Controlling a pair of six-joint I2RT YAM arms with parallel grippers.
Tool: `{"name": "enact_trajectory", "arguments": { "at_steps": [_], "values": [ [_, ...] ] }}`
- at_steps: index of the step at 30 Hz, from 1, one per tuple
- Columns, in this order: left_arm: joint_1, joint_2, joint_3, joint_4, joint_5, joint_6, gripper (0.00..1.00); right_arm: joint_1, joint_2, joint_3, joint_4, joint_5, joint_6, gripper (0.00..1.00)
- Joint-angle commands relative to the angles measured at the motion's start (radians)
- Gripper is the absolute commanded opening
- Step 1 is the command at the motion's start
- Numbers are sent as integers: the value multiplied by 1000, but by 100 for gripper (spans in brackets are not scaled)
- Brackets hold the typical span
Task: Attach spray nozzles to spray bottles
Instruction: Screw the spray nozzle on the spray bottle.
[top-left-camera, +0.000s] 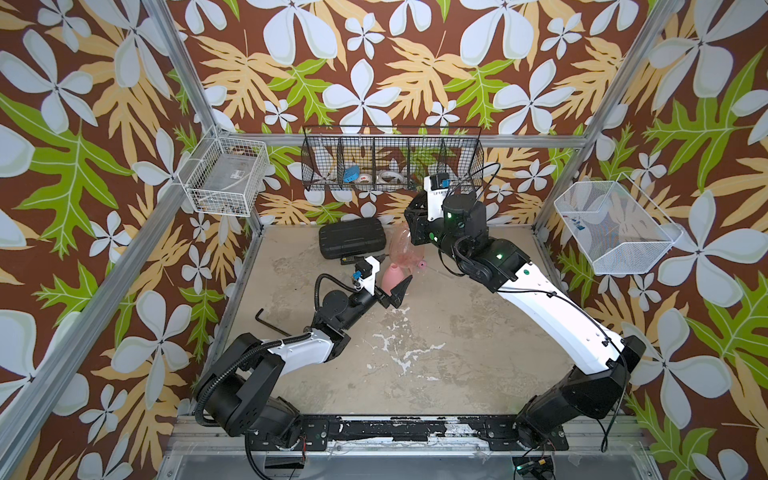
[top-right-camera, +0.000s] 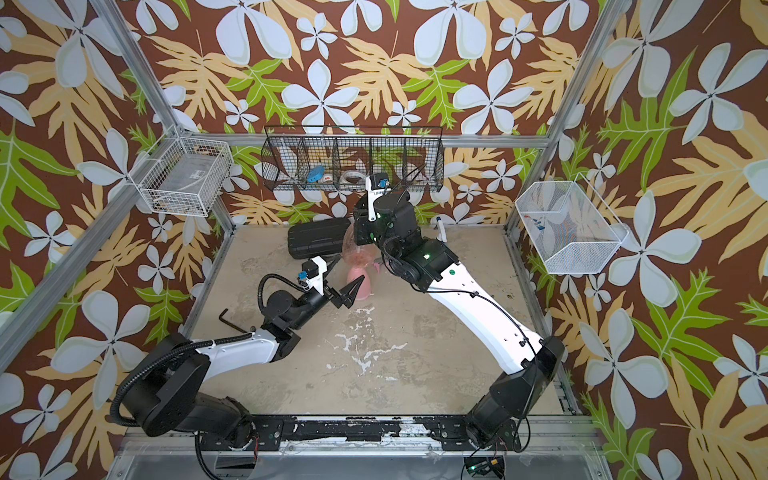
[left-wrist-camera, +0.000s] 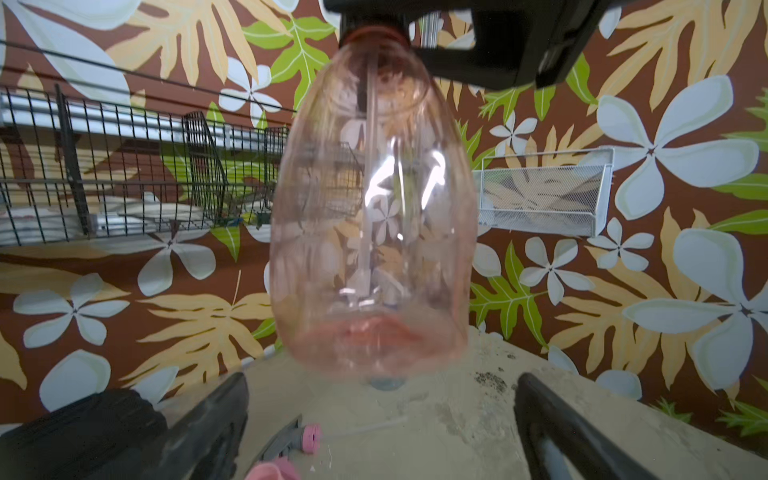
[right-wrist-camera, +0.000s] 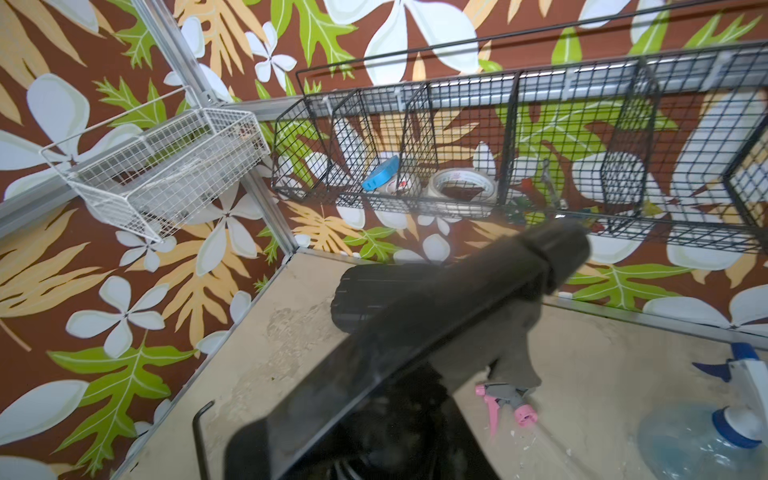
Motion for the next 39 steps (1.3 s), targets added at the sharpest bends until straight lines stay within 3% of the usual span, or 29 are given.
{"name": "enact_trajectory", "arguments": {
  "at_steps": [1,6,10,14,19,23,30,33,39],
  "values": [
    [0,-27,-33,-27,-23,7,100,-10,-6,-16,47,91,-62,0],
    [0,-103,-114,-120,-196,-135,100,-108,-33,-251,250,214,-120,0],
    [0,-162,-184,-148,-292,-204,100,-213,-26,-474,485,165,-98,0],
    [0,-221,-196,-270,-372,-304,100,-266,52,-546,660,153,-129,0],
    [0,-232,-188,-378,-426,-406,100,-301,252,-432,766,154,-185,0],
    [0,-217,-218,-346,-430,-464,100,-319,408,-279,775,183,-223,0],
    [36,-197,-226,-362,-496,-458,100,-360,625,-84,780,138,-237,0],
    [70,-182,-239,-362,-469,-530,100,-374,691,-24,777,121,-239,0],
    [71,-116,-285,-229,-426,-523,100,-377,743,-14,797,103,-251,0]
  ]
}}
